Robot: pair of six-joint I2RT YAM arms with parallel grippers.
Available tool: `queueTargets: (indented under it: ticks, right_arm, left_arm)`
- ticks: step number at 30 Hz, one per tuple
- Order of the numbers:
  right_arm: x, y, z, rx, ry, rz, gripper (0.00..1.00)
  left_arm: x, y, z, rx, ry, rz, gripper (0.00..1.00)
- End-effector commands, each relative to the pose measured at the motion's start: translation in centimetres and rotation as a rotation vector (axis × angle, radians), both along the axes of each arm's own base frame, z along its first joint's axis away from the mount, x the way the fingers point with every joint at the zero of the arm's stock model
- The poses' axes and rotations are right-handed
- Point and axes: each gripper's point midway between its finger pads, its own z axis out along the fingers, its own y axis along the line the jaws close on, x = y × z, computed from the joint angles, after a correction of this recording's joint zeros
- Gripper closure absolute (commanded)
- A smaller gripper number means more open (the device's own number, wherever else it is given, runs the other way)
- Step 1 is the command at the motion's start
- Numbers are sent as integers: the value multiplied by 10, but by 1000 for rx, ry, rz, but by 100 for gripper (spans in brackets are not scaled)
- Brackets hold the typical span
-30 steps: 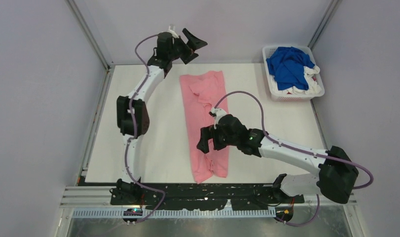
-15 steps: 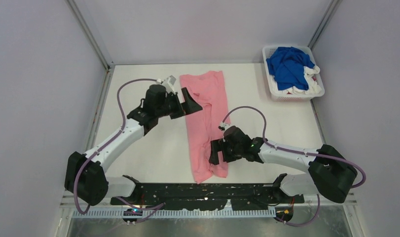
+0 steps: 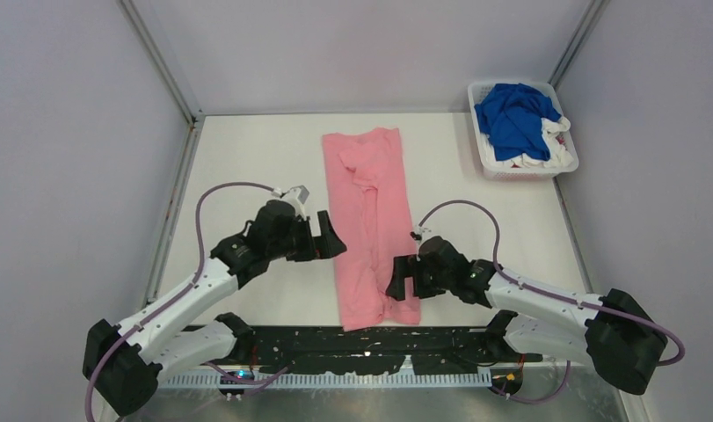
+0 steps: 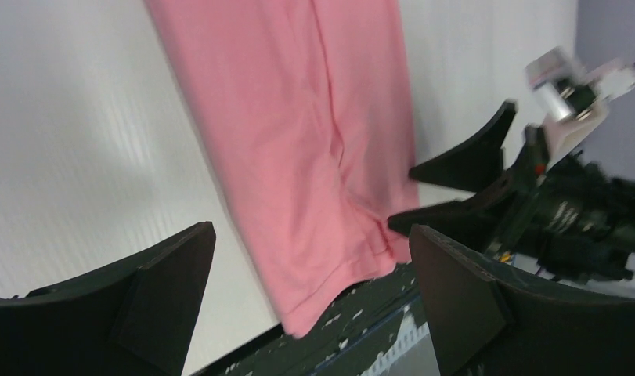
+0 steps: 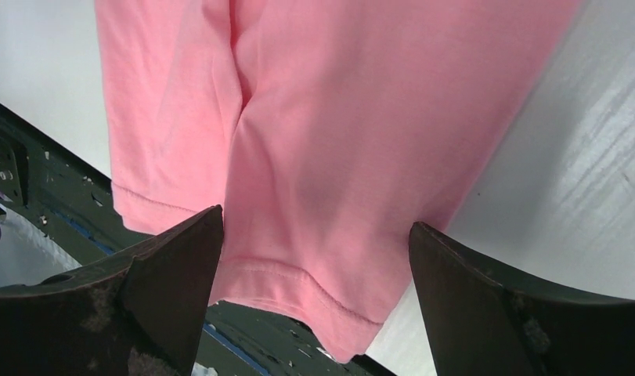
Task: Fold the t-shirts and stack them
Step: Rotate the tshirt 90 degrees, then grab the bottom of the folded rectangular tshirt with both arms
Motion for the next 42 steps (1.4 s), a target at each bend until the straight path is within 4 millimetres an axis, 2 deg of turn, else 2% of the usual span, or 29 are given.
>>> queueTargets:
  ticks: [1, 5, 8, 11, 14, 18, 21, 31, 34, 36, 38, 42]
  right_arm:
    - [-23, -31, -17, -109, 86, -14, 5]
    - [-14, -28, 15, -62, 2, -3, 5]
    - [-9, -34, 34, -38, -64, -39, 5]
    - [-6, -44, 38, -43, -96, -92, 5]
    - [-13, -47, 34, -28, -73, -105, 4]
    - [-26, -41, 24, 10, -6, -79, 1]
    - [-34, -37, 19, 30, 33, -52, 6]
    - [-46, -36, 13, 41, 84, -25, 14]
    - [-48, -36, 14, 47, 90, -20, 16]
    - [-52, -35, 13, 53, 110, -9, 20]
    - [-60, -34, 9, 59, 144, 12, 23]
    - [-72, -36, 2, 34, 183, 26, 28]
  left_arm:
    - [-54, 6, -45, 87, 135, -75, 1]
    - [-103, 3, -72, 161, 216, -201, 1]
    - [-129, -2, -85, 186, 248, -264, 1]
    - [-147, -16, -93, 170, 284, -321, 12]
    - [-157, -28, -99, 186, 307, -349, 21]
    - [-157, -37, -108, 244, 319, -342, 32]
    - [-155, -38, -116, 293, 342, -317, 40]
    - [-154, -53, -132, 330, 383, -336, 56]
    - [-154, -51, -137, 363, 397, -331, 66]
    - [-153, -49, -138, 384, 402, -328, 79]
    - [-152, -46, -139, 406, 401, -316, 98]
    - [-148, -36, -134, 413, 380, -274, 100]
